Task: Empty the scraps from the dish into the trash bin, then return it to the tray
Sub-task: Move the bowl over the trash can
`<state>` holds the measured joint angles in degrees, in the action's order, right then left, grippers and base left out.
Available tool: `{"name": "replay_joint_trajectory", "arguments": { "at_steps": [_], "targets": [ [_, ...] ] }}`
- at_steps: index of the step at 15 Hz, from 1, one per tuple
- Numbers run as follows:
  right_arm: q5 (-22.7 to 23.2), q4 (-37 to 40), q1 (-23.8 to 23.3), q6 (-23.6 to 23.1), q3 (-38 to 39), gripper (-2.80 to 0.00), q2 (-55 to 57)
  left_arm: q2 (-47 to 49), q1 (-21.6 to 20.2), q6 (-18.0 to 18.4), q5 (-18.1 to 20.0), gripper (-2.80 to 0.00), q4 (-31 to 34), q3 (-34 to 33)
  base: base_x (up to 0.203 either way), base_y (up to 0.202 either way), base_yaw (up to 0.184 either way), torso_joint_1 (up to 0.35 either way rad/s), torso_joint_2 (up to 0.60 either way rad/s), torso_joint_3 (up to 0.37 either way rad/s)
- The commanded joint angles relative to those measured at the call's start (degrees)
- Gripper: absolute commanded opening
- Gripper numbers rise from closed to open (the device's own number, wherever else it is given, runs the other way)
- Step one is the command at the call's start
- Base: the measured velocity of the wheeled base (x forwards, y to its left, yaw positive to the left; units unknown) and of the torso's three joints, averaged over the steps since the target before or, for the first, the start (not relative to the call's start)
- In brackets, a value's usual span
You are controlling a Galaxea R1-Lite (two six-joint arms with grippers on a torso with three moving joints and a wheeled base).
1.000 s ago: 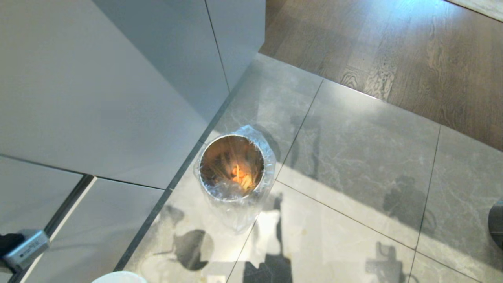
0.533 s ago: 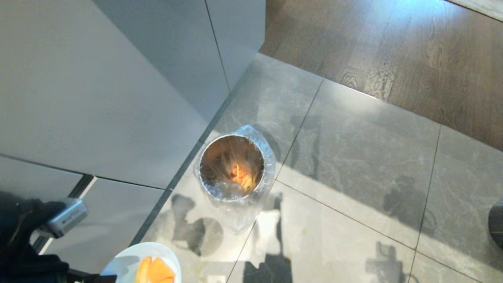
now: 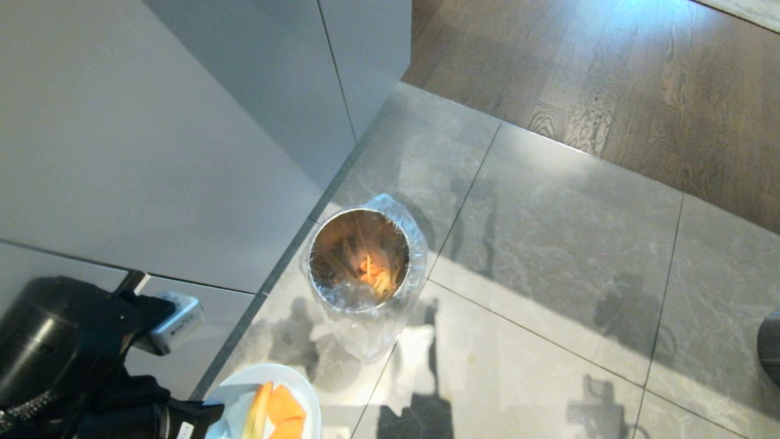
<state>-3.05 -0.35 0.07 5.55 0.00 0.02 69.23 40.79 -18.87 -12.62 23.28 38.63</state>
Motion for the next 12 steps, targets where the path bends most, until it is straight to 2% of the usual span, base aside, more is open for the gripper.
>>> {"name": "replay_joint_trajectory", "arguments": {
  "at_steps": [1,7,12],
  "targets": [
    [-0.02,-0.09,0.01,-0.01,0.0,-2.8,-0.02,0.93,2.83,-0.09,-1.92,-2.8,0.09,-0.05,0.0,0.0,0.0,0.0,0.0,0.0],
    [-0.02,-0.09,0.01,-0.01,0.0,-2.8,-0.02,2.04,6.27,0.06,-6.83,-2.8,0.18,0.39,0.0,0.0,0.0,0.0,0.0,0.0],
    [-0.02,0.0,0.01,0.01,0.0,-2.8,-0.02,5.36,6.72,-0.03,-10.3,-2.8,0.18,4.74,0.0,0.0,0.0,0.0,0.0,0.0]
  ]
}}
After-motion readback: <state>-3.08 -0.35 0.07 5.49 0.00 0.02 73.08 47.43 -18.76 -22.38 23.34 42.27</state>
